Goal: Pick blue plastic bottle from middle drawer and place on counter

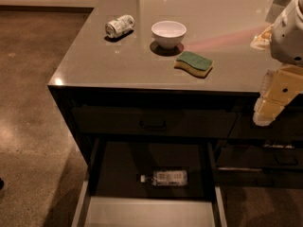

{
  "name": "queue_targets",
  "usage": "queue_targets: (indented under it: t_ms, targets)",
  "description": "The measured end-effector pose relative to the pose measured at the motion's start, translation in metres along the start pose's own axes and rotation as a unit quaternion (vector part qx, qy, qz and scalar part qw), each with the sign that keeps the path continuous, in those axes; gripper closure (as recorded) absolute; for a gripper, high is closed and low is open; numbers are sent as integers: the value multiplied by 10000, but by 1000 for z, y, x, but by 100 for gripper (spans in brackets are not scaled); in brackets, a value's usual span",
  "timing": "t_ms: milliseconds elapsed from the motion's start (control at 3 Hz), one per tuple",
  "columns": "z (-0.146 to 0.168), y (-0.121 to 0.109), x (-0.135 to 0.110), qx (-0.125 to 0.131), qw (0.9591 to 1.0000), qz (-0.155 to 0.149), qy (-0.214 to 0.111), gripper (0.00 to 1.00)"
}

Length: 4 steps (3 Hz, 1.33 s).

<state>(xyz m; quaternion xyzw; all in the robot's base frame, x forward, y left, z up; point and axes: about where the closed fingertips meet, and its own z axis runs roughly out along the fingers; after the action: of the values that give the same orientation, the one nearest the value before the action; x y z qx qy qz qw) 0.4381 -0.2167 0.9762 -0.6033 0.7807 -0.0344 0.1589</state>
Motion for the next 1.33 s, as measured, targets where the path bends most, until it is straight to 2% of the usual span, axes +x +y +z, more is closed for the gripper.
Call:
queue_targets:
  t_ms: [333, 667, 1000, 1333]
  targets:
    - [0, 0, 0, 0, 10000, 0, 0, 0]
    - [43, -11, -4, -234, 9997, 10, -72, 0]
    - [106, 3, -19, -597, 9971, -146, -442, 0]
    - [168, 54, -36, -876, 9894, -448, -1065, 0]
